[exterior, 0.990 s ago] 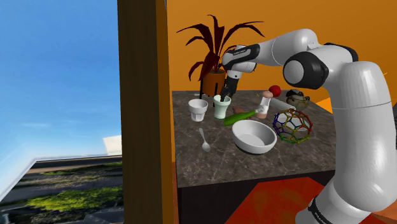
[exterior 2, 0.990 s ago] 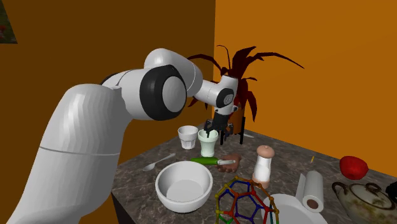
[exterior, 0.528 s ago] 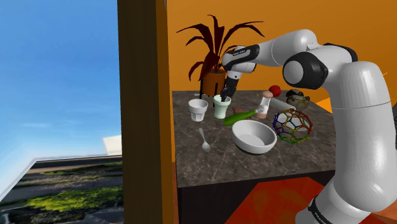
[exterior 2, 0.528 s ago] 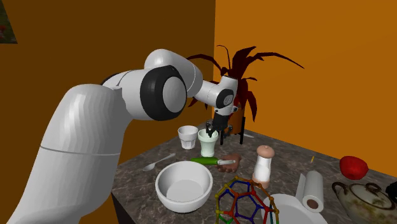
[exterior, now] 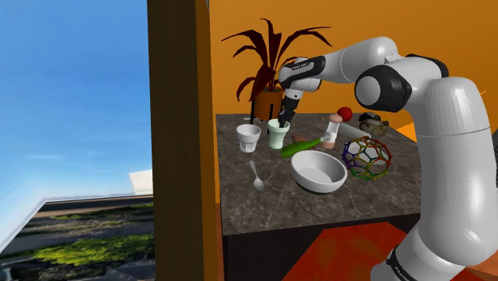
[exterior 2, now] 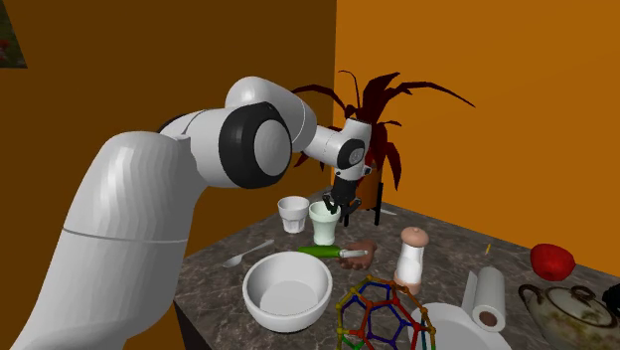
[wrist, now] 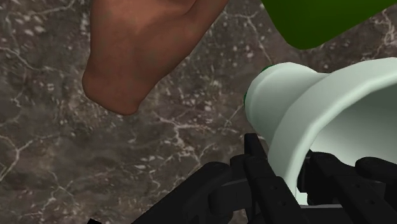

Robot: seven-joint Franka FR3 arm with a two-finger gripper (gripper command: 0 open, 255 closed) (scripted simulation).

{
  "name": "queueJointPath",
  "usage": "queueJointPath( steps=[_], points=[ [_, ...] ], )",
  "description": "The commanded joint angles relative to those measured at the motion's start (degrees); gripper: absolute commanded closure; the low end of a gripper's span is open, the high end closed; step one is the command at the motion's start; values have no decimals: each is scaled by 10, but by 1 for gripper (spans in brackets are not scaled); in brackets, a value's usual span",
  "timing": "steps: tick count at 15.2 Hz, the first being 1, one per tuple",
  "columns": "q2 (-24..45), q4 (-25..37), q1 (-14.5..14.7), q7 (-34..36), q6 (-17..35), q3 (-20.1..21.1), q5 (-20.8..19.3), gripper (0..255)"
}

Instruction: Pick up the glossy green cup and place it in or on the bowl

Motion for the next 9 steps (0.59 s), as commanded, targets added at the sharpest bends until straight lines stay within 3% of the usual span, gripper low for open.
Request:
queueJointPath(
  steps=[1,9],
  points=[
    [0,0,0,0,0,0,0,255],
    [-17,34,-1,12,-50,-4,-9,255]
  ],
)
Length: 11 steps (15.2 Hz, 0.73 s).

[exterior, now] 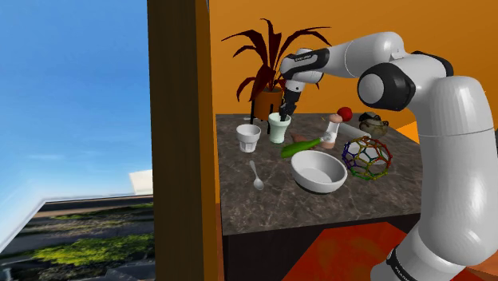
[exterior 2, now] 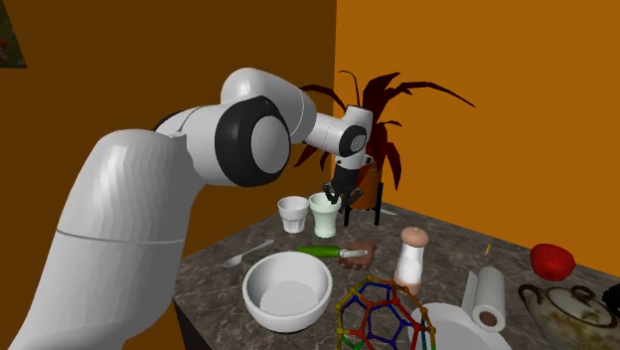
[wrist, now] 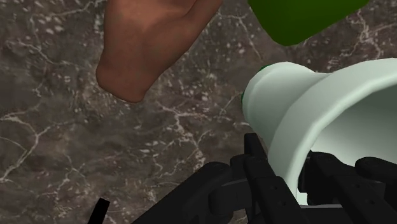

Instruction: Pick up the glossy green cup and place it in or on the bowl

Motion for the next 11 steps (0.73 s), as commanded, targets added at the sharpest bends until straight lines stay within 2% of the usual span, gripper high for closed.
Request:
queueJointPath(
  steps=[1,11],
  points=[
    [-5,8,0,3,-13,-1,-2,255],
    [-14,71,-5,18,-83,-4,-9,255]
  ],
)
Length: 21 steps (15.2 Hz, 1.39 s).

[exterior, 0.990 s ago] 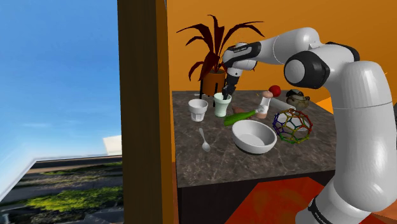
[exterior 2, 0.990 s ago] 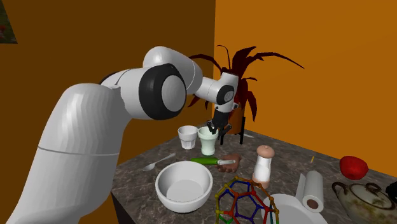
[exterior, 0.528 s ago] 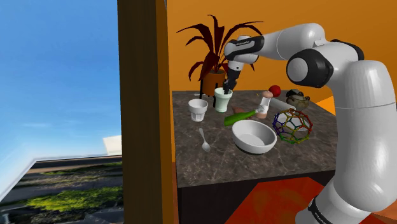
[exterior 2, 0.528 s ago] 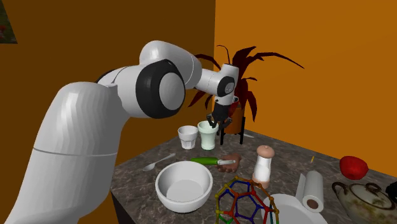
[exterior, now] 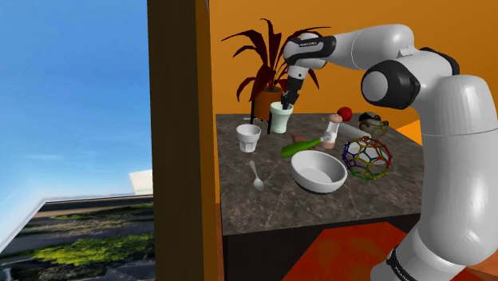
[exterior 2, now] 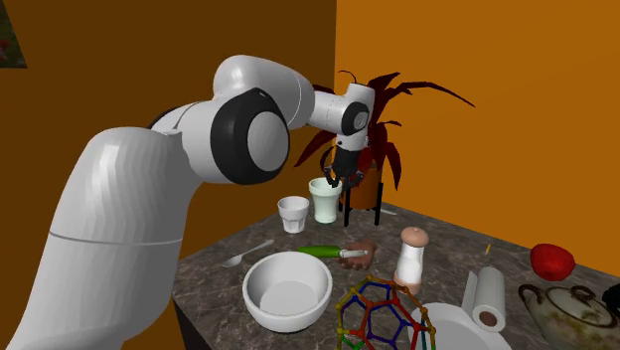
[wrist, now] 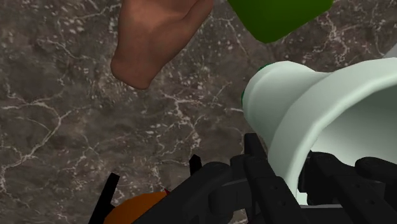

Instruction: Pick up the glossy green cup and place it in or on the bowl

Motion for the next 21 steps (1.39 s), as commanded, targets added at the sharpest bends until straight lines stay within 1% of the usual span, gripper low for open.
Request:
queueJointPath(
  steps=[1,11,13,15,18,21],
  points=[
    [1,16,-1,3,-15,0,-1,255],
    [10,103,-12,17,-91,0,-1,255],
    [-56,6,5,12,-60,-7,-15,255],
    [-115,-74,18,10,-37,-12,-29,255],
    [-195,-175,32,12,-12,-16,-52,255],
    [-271,-261,40,19,4,-17,-75,255]
  ],
)
